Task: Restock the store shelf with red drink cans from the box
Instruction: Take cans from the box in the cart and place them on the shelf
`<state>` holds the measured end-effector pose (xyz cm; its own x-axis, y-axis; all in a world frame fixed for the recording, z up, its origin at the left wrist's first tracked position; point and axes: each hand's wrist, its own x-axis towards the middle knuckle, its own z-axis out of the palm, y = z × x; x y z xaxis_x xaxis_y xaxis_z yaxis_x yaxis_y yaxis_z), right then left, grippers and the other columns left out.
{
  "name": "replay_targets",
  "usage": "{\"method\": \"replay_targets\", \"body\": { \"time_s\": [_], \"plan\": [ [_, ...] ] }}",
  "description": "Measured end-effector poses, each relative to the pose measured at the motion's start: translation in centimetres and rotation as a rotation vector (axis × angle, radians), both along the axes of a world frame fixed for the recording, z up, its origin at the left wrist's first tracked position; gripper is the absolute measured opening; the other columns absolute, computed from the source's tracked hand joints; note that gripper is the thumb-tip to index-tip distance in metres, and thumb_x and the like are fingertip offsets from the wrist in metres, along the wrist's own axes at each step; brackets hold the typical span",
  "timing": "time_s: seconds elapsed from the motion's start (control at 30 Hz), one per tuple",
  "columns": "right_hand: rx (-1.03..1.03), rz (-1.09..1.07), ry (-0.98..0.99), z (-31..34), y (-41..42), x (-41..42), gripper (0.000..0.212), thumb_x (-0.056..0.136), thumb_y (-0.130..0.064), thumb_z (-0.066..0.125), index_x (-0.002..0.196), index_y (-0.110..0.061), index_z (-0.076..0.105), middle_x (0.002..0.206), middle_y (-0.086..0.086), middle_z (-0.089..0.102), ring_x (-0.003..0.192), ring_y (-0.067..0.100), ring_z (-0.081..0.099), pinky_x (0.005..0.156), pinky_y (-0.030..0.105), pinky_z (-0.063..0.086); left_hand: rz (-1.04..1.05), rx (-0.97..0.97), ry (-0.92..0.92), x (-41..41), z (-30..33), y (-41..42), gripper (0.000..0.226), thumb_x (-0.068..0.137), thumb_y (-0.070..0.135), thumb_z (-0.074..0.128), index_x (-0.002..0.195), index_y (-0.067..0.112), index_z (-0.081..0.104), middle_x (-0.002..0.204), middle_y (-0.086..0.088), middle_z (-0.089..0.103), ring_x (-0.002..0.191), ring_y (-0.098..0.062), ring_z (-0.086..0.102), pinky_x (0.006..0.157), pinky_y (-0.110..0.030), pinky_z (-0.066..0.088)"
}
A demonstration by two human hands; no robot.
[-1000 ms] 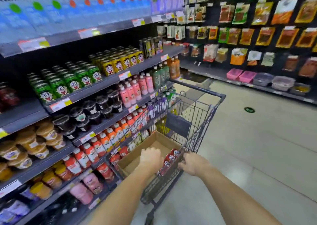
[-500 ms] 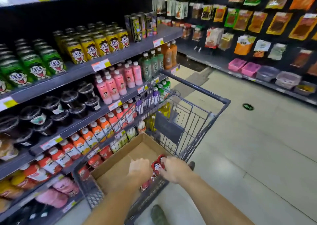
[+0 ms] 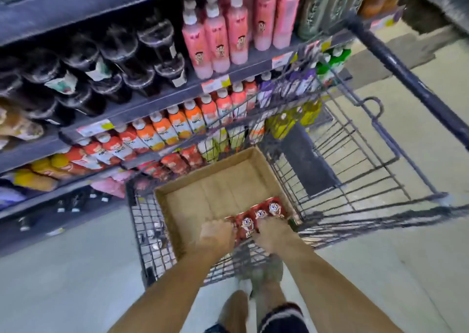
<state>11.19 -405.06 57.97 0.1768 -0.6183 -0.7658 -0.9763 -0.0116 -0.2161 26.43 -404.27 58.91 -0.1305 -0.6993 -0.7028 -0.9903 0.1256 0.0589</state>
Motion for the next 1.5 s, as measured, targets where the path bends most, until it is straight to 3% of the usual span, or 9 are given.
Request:
{"method": "replay_targets", "body": {
  "time_s": [0.33, 0.5, 0.6, 0.7, 0.8, 0.93, 1.17, 1.33, 1.5],
  "plan": [
    [0.192, 0.125, 0.01, -12.0, -3.2, 2.3, 0.037, 0.096, -0.031, 0.057, 0.128, -0.011, 0.055, 0.125, 0.011, 0.061, 0.116, 0.028, 0.058, 0.094, 0.036, 0.047, 0.402, 0.182, -0.027, -0.7, -12.1, -1.2, 0.032, 0.095, 0.039, 0.046, 0.111, 0.018, 0.064, 0.11, -0.006, 0.067, 0.1, -0.025, 0.063, 0.084, -0.037, 0.05],
    [0.223, -0.084, -0.026, -17.1, -4.2, 2.8, 0.05, 0.096, -0.039, 0.056, 0.135, -0.01, 0.042, 0.132, 0.012, 0.053, 0.121, 0.032, 0.054, 0.096, 0.041, 0.045, 0.566, 0.2, -0.111, 0.0, -17.3, -1.3, 0.035, 0.095, 0.04, 0.045, 0.115, 0.015, 0.059, 0.108, -0.007, 0.065, 0.098, -0.024, 0.061, 0.088, -0.038, 0.049],
    [0.195, -0.217, -0.035, -19.1, -4.4, 3.4, 0.052, 0.097, -0.043, 0.056, 0.134, -0.008, 0.043, 0.13, 0.014, 0.053, 0.12, 0.033, 0.054, 0.097, 0.04, 0.045, 0.743, 0.207, -0.058, 0.1, -19.8, -1.3, 0.047, 0.097, 0.049, 0.041, 0.12, 0.011, 0.054, 0.111, -0.01, 0.064, 0.101, -0.027, 0.061, 0.085, -0.037, 0.049],
    [0.165, -0.241, -0.025, -20.5, -4.3, 4.7, 0.051, 0.093, -0.042, 0.06, 0.127, -0.006, 0.048, 0.126, 0.017, 0.056, 0.118, 0.035, 0.055, 0.094, 0.038, 0.044, 0.989, 0.174, 0.039, 0.3, -21.8, -0.9, 0.061, 0.091, 0.057, 0.047, 0.125, 0.006, 0.049, 0.112, -0.013, 0.063, 0.103, -0.032, 0.063, 0.087, -0.042, 0.053],
    [0.201, -0.181, -0.012, -21.6, -4.6, 5.6, 0.067, 0.088, -0.04, 0.067, 0.135, -0.001, 0.041, 0.128, 0.019, 0.056, 0.12, 0.035, 0.055, 0.095, 0.036, 0.044, 1.141, 0.148, 0.075, 0.5, -23.6, -0.1, 0.066, 0.09, 0.061, 0.045, 0.123, 0.004, 0.051, 0.115, -0.016, 0.064, 0.103, -0.034, 0.062, 0.088, -0.04, 0.052],
    [0.225, -0.109, 0.001, -23.1, -5.1, 5.4, 0.077, 0.085, -0.041, 0.073, 0.139, 0.001, 0.037, 0.129, 0.02, 0.056, 0.118, 0.035, 0.057, 0.093, 0.036, 0.046, 1.273, 0.152, 0.148, 0.5, -23.9, 0.1, 0.067, 0.086, 0.05, 0.065, 0.131, 0.005, 0.043, 0.125, -0.016, 0.054, 0.116, -0.035, 0.055, 0.095, -0.041, 0.045],
    [0.234, -0.069, -0.018, -23.6, -6.6, 5.0, 0.053, 0.077, -0.038, 0.084, 0.113, -0.004, 0.064, 0.113, 0.015, 0.069, 0.102, 0.031, 0.067, 0.084, 0.036, 0.054, 1.392, 0.167, 0.17, 1.0, -25.0, -0.2, 0.073, 0.074, 0.045, 0.078, 0.129, 0.008, 0.047, 0.125, -0.015, 0.054, 0.116, -0.033, 0.055, 0.099, -0.044, 0.046],
    [0.22, -0.11, -0.039, -21.6, -5.8, 4.5, 0.063, 0.071, -0.041, 0.084, 0.119, -0.009, 0.059, 0.115, 0.012, 0.067, 0.102, 0.029, 0.067, 0.083, 0.035, 0.054, 1.368, 0.168, 0.153, 0.8, -21.8, -0.4, 0.072, 0.077, 0.038, 0.075, 0.132, 0.007, 0.041, 0.126, -0.016, 0.048, 0.118, -0.034, 0.052, 0.1, -0.04, 0.042],
    [0.158, -0.099, -0.087, -17.7, -6.6, 3.9, 0.072, 0.072, -0.048, 0.084, 0.126, -0.01, 0.055, 0.117, 0.01, 0.067, 0.106, 0.028, 0.066, 0.08, 0.031, 0.049, 1.423, 0.08, 0.173, 0.9, -17.5, -0.3, 0.075, 0.07, 0.043, 0.079, 0.129, 0.009, 0.045, 0.121, -0.013, 0.054, 0.113, -0.032, 0.056, 0.097, -0.043, 0.047]
  ]
}}
